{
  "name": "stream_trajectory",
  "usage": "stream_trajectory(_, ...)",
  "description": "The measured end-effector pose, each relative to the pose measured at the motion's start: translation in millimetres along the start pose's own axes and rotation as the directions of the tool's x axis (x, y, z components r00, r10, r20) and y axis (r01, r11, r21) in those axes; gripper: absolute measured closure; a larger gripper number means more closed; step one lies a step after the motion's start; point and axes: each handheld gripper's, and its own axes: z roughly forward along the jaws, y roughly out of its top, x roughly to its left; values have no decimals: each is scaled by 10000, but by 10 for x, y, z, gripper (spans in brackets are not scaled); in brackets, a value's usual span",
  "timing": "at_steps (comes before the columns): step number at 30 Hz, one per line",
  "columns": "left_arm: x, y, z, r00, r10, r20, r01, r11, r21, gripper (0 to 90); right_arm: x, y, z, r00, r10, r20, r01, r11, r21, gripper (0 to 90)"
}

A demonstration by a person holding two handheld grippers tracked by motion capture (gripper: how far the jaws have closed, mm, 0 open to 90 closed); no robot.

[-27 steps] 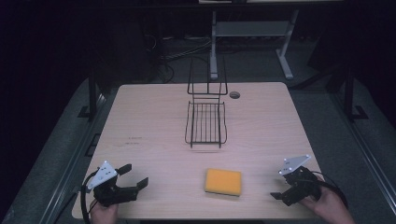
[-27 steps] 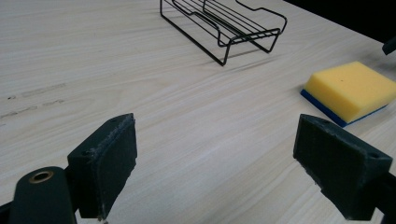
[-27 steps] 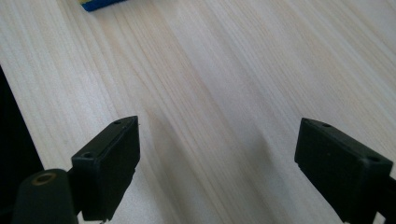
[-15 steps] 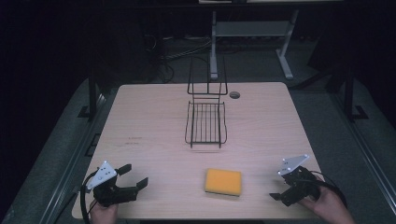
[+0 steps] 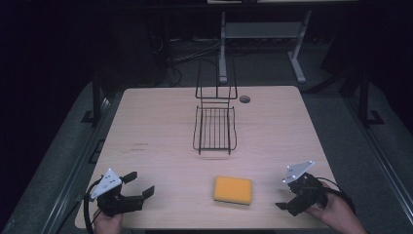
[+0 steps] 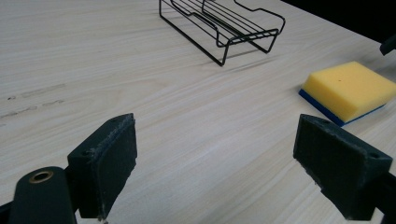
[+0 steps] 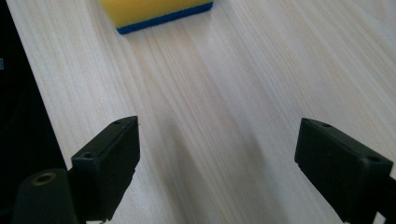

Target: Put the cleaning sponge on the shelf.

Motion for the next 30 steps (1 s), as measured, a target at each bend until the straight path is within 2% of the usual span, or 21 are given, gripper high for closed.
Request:
stream_trajectory(7,5,0,-12,10000,-18,-17,18,10000,-38,128,34,84,-31,9995,-314,-64,313,9995,-103,139)
stream_trajectory(16,14,-3,-16,10000,-12,-8,12,10000,-11,128,49,165,-49,9988,-468,-143,468,9989,-51,139)
stream_trajectory(30,26,-3,-37,10000,-32,-22,32,10000,-58,128,102,436,22,9933,-1072,-442,1087,9935,334,141)
